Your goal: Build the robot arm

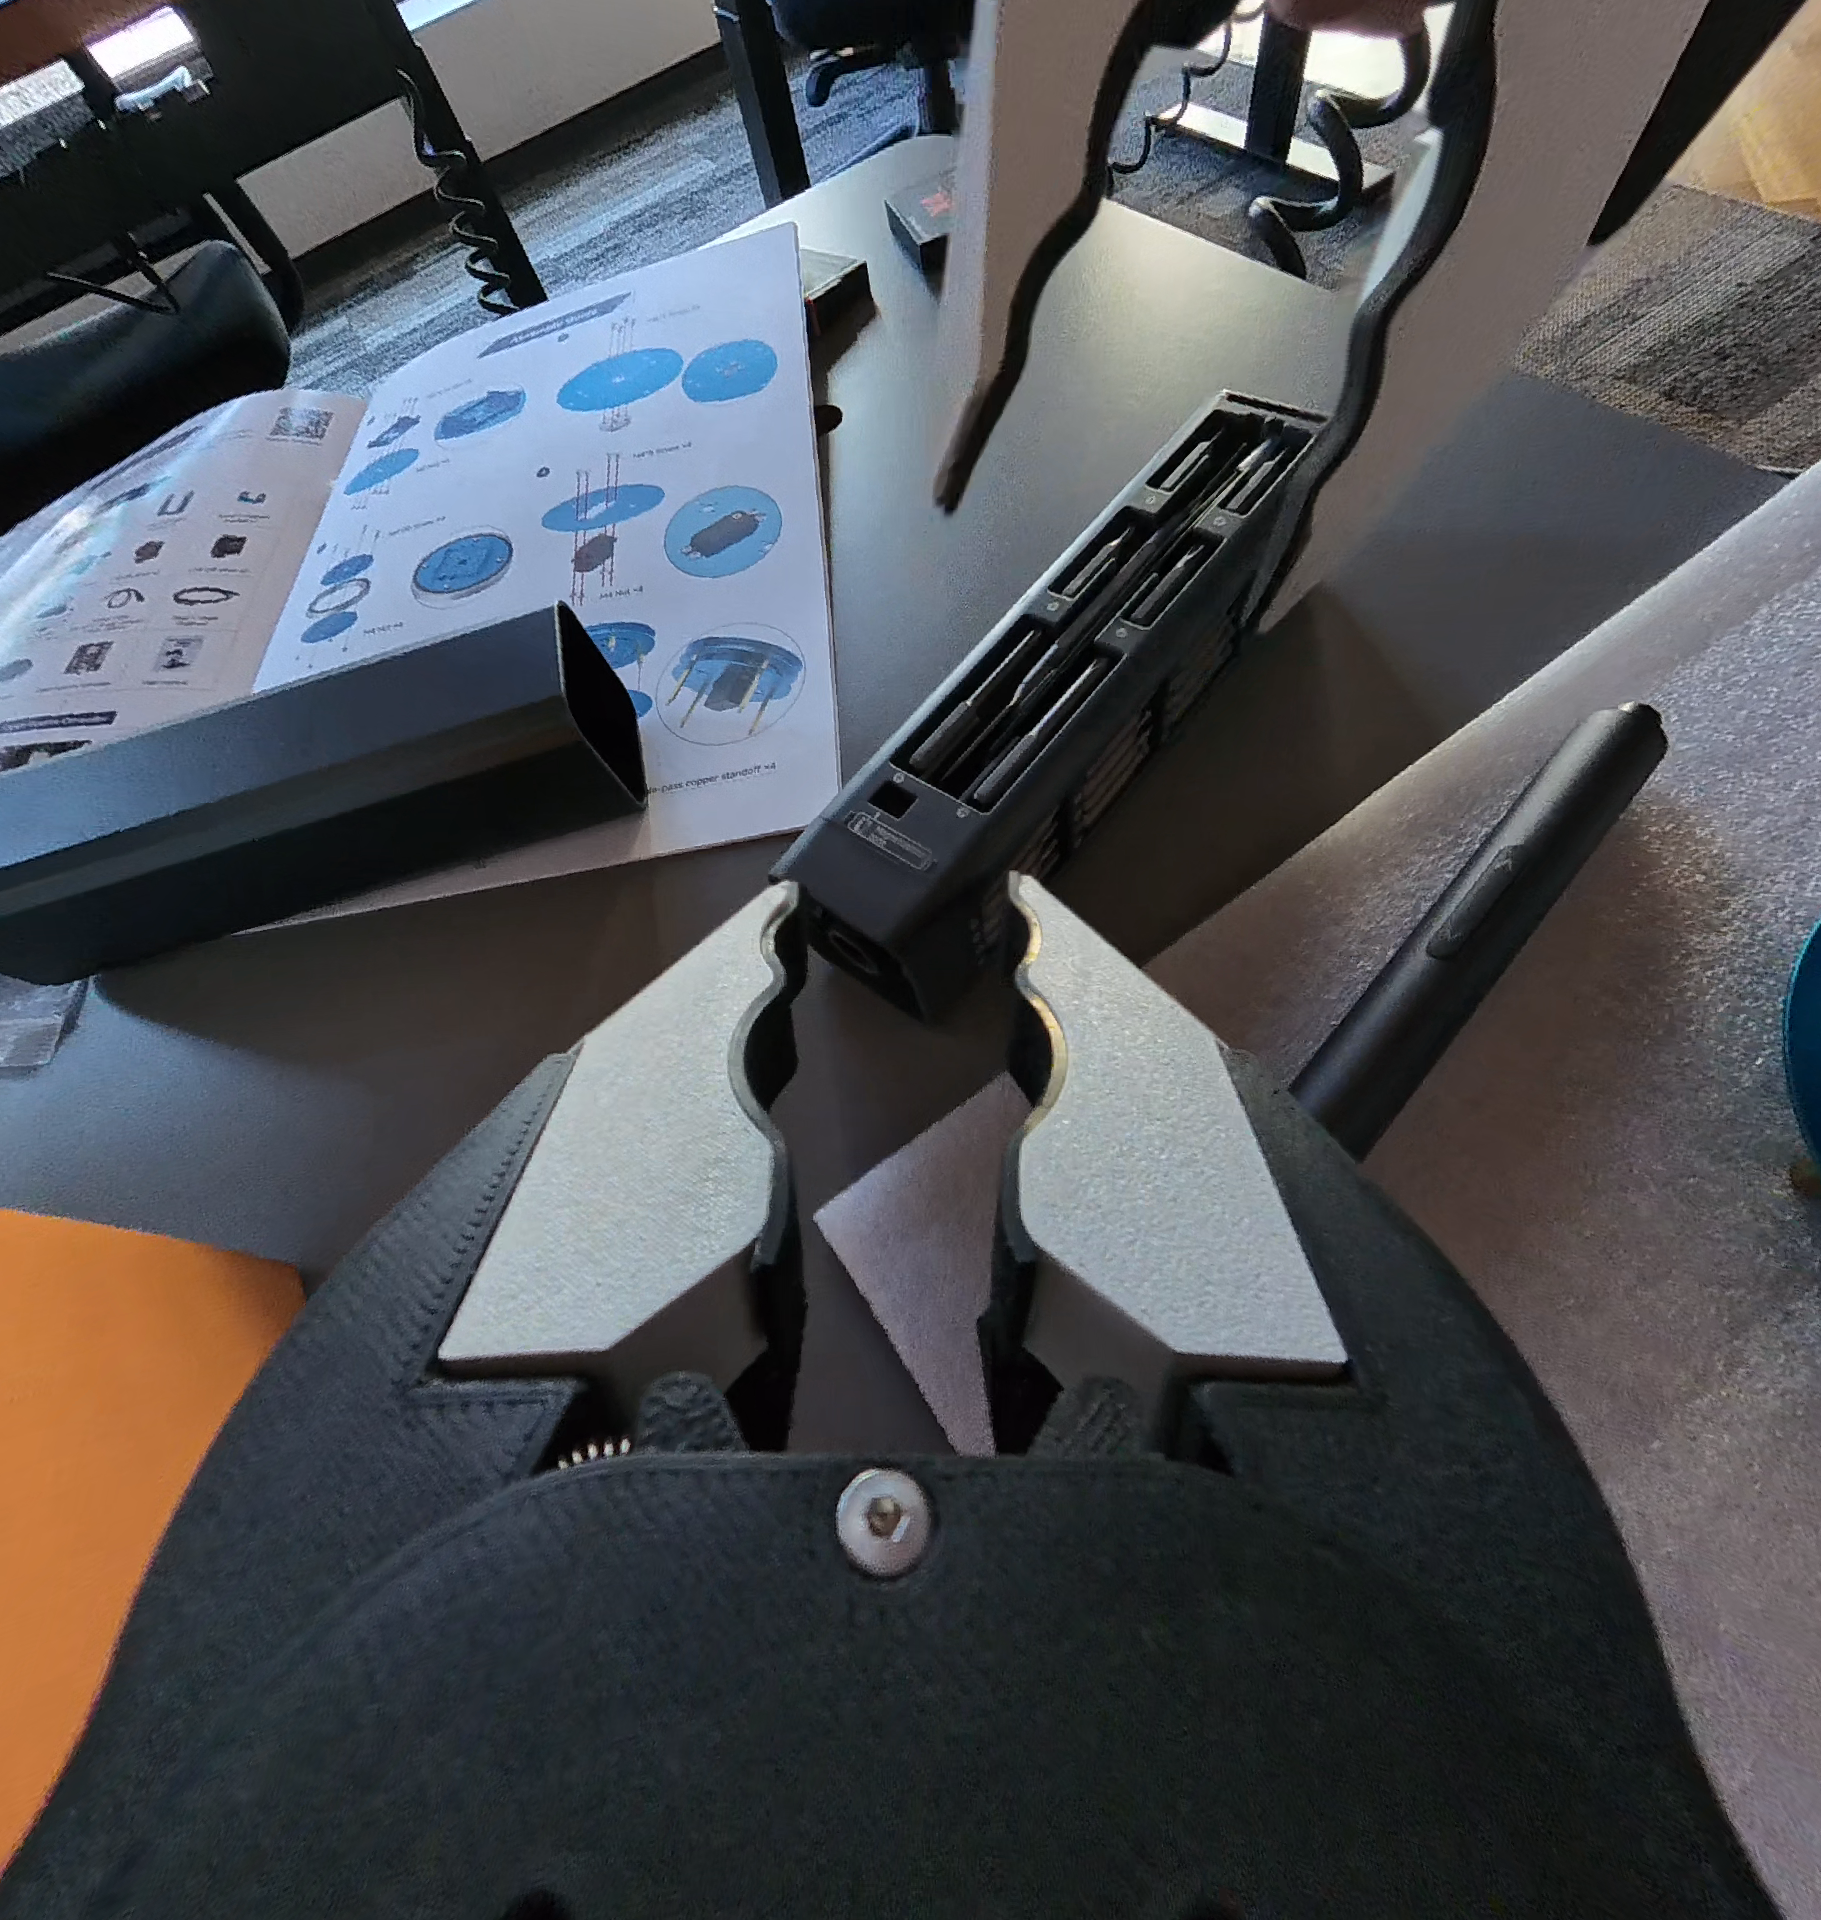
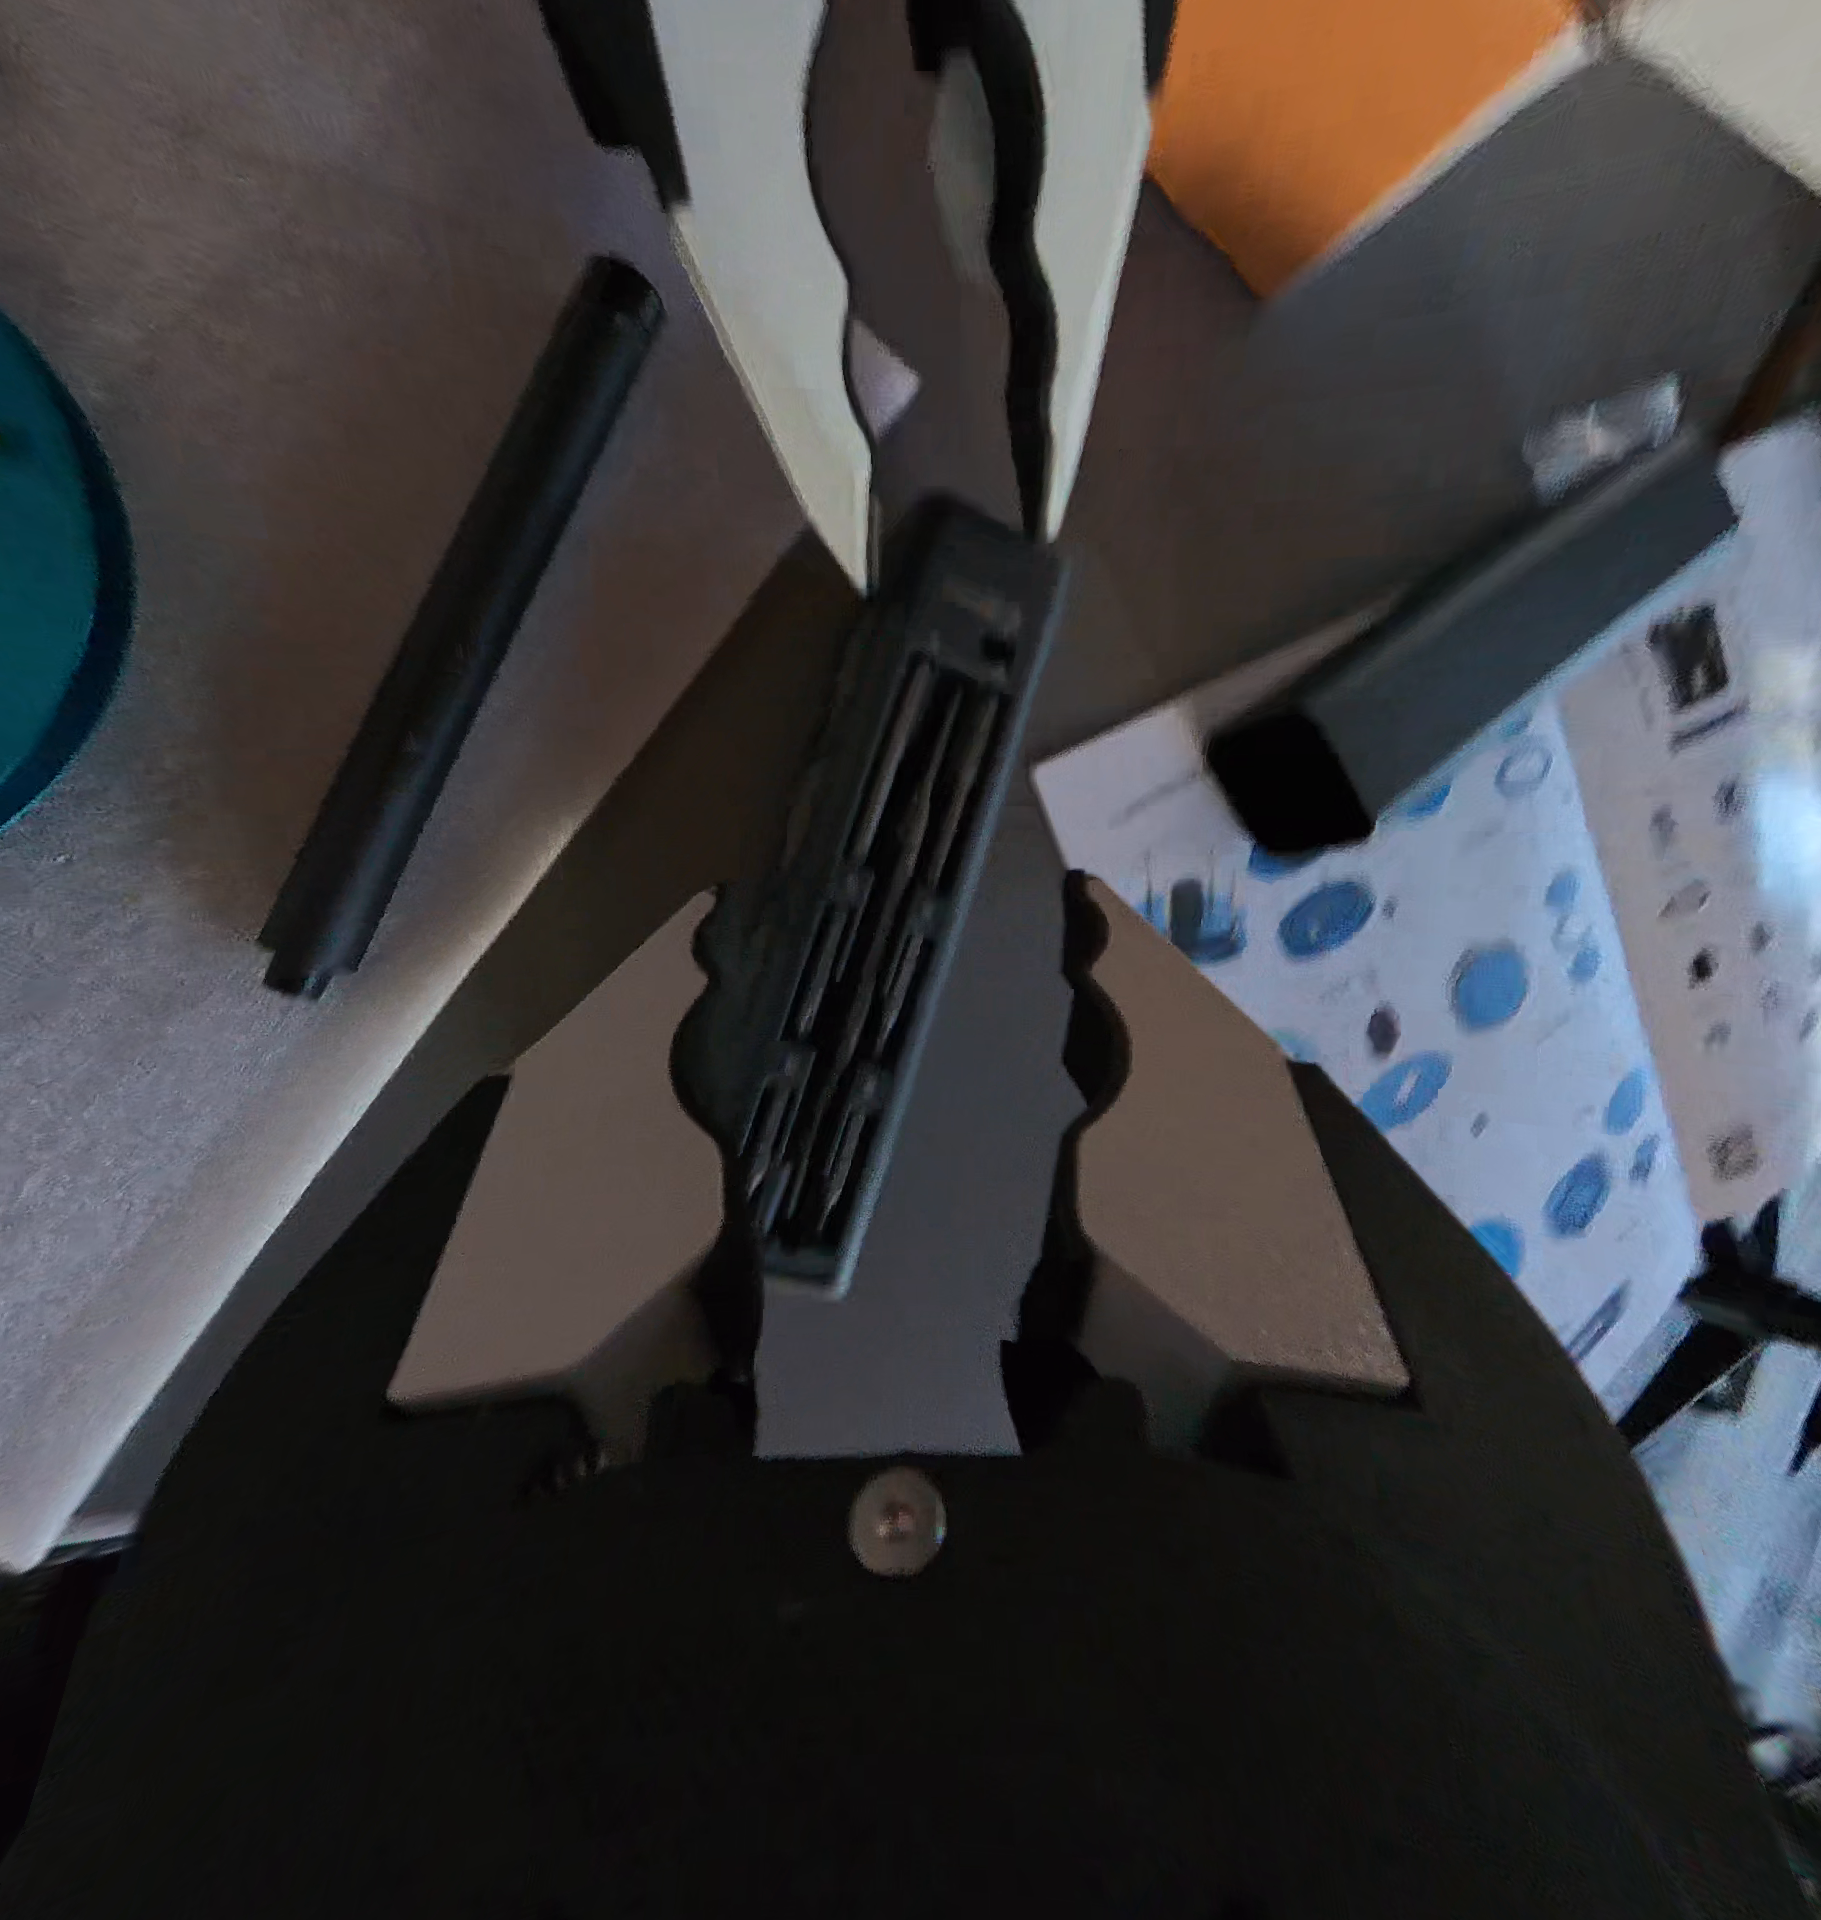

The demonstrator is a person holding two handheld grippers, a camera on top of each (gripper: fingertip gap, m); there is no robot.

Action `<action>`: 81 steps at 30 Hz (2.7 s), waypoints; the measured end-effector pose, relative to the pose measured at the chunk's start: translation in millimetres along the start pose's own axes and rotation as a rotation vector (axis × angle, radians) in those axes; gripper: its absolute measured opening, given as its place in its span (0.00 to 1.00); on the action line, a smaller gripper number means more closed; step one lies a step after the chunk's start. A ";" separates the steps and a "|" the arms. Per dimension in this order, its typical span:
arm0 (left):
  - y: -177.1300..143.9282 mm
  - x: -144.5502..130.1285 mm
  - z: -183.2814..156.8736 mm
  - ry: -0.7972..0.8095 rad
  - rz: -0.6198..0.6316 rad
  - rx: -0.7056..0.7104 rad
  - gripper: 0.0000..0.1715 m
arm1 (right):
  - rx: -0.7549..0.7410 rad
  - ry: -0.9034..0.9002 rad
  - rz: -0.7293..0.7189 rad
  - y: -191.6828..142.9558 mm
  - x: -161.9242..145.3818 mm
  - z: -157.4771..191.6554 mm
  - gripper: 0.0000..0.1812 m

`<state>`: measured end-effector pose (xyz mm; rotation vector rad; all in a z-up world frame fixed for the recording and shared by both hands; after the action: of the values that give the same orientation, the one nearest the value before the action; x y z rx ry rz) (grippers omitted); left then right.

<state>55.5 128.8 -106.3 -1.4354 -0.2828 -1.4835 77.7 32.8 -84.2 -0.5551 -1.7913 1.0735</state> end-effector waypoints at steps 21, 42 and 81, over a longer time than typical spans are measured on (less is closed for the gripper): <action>11.1 39.0 -25.4 0.381 0.086 -0.133 0.11 | -0.079 0.438 -0.216 17.7 -60.0 23.7 0.29; 16.8 38.6 -35.8 0.361 0.253 -0.396 0.22 | -0.152 0.218 -0.068 0.8 -49.7 42.9 0.24; 23.6 35.1 -36.9 0.304 0.233 -0.424 0.16 | -0.055 0.297 -0.076 9.8 -57.7 43.3 0.24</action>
<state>58.4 73.5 -97.0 -1.4789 0.3966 -1.5970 64.6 -23.7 -128.4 -0.6389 -1.5720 0.8435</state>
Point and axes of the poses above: each gripper's, where its closed fingertips meet, y out along the fingers, x out of its top, z = x × y across the jaws, the point moved 3 cm from there along -y, back along the fingers, and after that the axes turned 11 degrees about x, right-handed, at the moved point
